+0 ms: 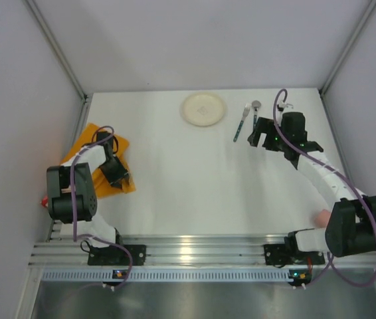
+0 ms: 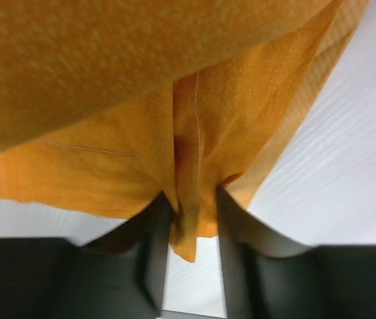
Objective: Set the dinner table for one person
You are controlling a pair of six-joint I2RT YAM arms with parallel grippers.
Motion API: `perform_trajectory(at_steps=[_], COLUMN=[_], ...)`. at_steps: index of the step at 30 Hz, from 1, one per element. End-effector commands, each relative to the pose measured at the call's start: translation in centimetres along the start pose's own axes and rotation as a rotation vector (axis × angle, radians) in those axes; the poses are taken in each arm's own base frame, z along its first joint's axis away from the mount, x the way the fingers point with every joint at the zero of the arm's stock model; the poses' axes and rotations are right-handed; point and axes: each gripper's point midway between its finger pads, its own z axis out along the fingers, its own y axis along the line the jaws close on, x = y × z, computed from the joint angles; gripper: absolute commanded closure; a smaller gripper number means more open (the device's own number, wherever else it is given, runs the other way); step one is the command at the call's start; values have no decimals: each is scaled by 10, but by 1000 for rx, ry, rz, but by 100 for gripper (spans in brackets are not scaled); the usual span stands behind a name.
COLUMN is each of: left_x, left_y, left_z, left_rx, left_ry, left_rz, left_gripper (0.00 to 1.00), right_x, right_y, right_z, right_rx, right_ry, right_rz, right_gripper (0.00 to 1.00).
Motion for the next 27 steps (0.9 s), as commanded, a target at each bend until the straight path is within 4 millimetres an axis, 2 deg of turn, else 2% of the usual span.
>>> perform_trajectory(at_steps=[1,2,6,7,8,9,10,11,12,13,15,16,17,18,19,21,25,27], left_x=[19,21,19,12,17,13,8,12,5,10,23,29,32,35,35,36,38,40], left_y=[-25,-27,-51,-65,-83,-101,-129,-154,-184,-225,-270,-298,-309,-316,-324,-322,-294,-270], left_z=[41,41,29,18,7,-11,-31,-53,-77,-112,-145,-179,-189,-198,-210,-225,-203,-187], left_rx=[108,106,150,188,244,303,380,481,581,695,806,880,898,925,975,1025,933,843], left_ry=[95,100,92,72,89,77,55,78,55,40,96,86,107,118,103,77,49,60], left_rz=[60,69,74,73,76,33,39,39,6,66,86,130,106,103,107,97,111,113], left_gripper=[73,100,100,100,100,100,100,100,100,100,97,83,66,3,2,1,1,1], right_x=[-10,-9,-4,-4,-3,-1,-1,0,2,4,7,9,10,12,12,17,29,39], right_y=[12,11,9,10,9,10,11,10,10,9,8,6,6,7,9,18,48,73], right_z=[-24,-26,-38,-41,-43,-47,-50,-52,-57,-58,-62,-62,-62,-62,-62,-61,-54,-52], right_rx=[-44,-42,-31,-33,-32,-35,-39,-37,-36,-31,-25,-22,-22,-26,-33,-78,-216,-306], right_ry=[-51,-51,-49,-50,-46,-40,-38,-34,-30,-25,-24,-17,-15,-4,0,30,100,135], right_rz=[-7,-9,-18,-21,-22,-22,-24,-26,-32,-34,-39,-37,-37,-28,-24,11,46,31], right_gripper=[0,0,0,0,0,0,0,0,0,0,0,0,0,0,0,0,0,0])
